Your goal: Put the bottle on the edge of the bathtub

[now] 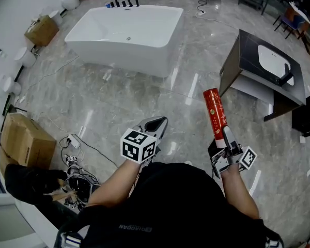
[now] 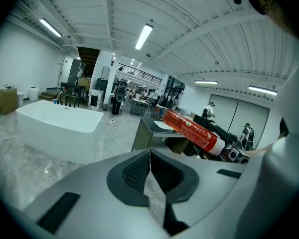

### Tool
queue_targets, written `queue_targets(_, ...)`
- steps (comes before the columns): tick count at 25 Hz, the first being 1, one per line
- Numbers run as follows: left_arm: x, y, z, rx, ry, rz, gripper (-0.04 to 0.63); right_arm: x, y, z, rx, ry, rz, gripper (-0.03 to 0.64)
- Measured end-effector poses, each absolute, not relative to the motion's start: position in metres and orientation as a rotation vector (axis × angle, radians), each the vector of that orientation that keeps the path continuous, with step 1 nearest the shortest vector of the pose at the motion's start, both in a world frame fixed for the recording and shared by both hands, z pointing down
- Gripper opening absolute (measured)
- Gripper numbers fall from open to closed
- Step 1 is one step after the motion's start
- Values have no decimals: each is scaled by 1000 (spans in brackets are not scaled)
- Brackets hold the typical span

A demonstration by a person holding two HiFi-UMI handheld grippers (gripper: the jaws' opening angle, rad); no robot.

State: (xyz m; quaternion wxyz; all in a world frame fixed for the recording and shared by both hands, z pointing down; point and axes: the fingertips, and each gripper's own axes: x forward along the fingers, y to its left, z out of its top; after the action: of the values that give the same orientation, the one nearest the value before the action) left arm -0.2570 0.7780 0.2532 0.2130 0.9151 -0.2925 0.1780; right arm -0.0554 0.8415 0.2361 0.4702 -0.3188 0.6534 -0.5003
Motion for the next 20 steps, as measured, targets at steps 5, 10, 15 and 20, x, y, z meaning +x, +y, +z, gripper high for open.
queue_targets(5,-222,784,251,2532,-833,480,18,-21,854,234,-772,1616,-1240,327)
queue_targets(10,-210,793,258,2525,-853,481,18,-4,868,248,-796,1633,-1253,327)
queue_targets(15,-189,795,260,2523,-845,523,18,20,870,262,-819,1596,-1287,325)
queue_targets(20,-184,787,268,2523,-824,568,18,26,859,270,-820,1587,-1286,325)
